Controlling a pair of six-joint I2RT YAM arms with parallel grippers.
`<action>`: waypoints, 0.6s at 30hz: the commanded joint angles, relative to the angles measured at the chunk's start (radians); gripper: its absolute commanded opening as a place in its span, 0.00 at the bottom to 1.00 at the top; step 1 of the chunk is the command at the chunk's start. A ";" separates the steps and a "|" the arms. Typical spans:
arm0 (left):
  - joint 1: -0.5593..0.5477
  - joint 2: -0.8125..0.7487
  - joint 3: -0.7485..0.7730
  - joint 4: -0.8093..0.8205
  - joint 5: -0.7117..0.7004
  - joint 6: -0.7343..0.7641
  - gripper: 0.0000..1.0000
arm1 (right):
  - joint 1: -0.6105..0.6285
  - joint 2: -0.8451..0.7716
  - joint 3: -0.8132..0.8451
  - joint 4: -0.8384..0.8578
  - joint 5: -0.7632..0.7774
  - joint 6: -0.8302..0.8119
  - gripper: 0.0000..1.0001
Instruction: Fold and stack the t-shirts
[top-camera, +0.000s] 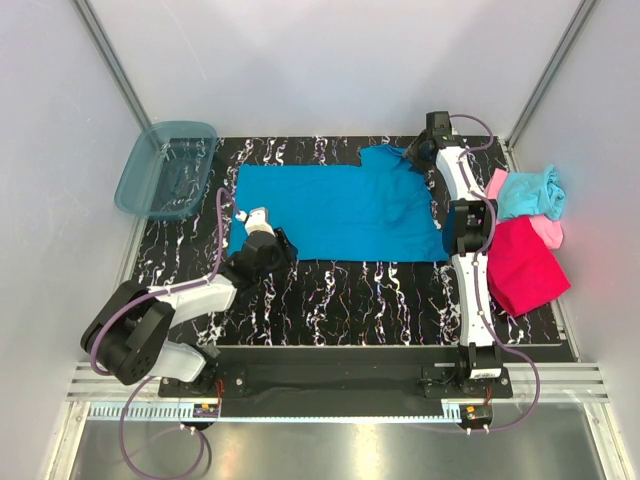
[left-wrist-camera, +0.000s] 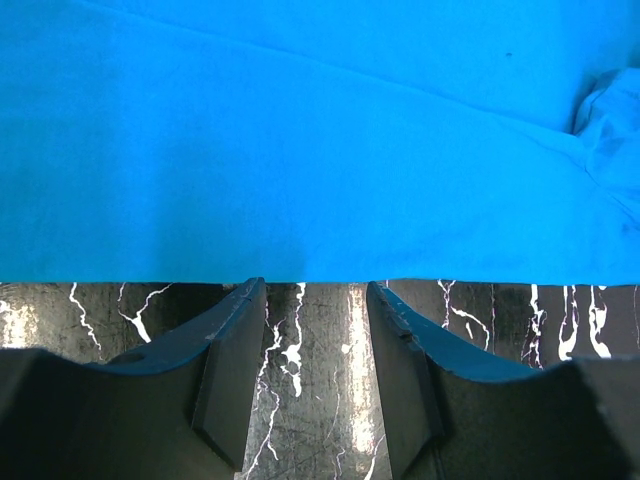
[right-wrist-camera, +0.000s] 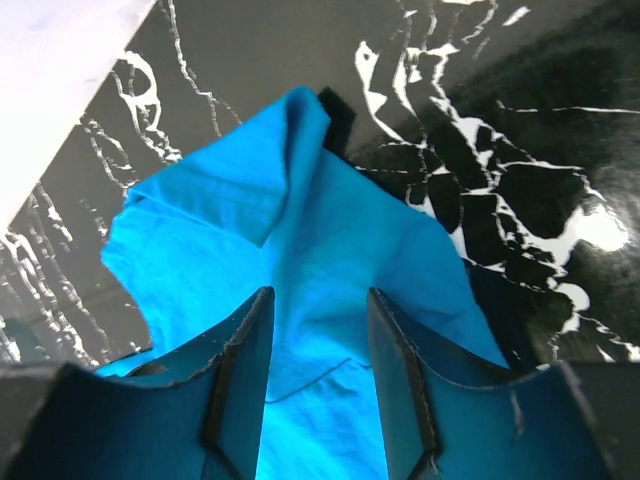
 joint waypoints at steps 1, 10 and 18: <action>-0.003 -0.013 0.003 0.064 0.008 0.006 0.49 | -0.006 -0.024 0.031 0.002 -0.047 0.024 0.49; -0.003 -0.012 0.003 0.065 0.006 0.006 0.49 | -0.009 -0.068 -0.057 0.182 -0.081 0.025 0.49; 0.077 0.010 0.027 0.094 -0.020 0.010 0.52 | -0.011 -0.159 -0.205 0.262 -0.094 0.035 0.49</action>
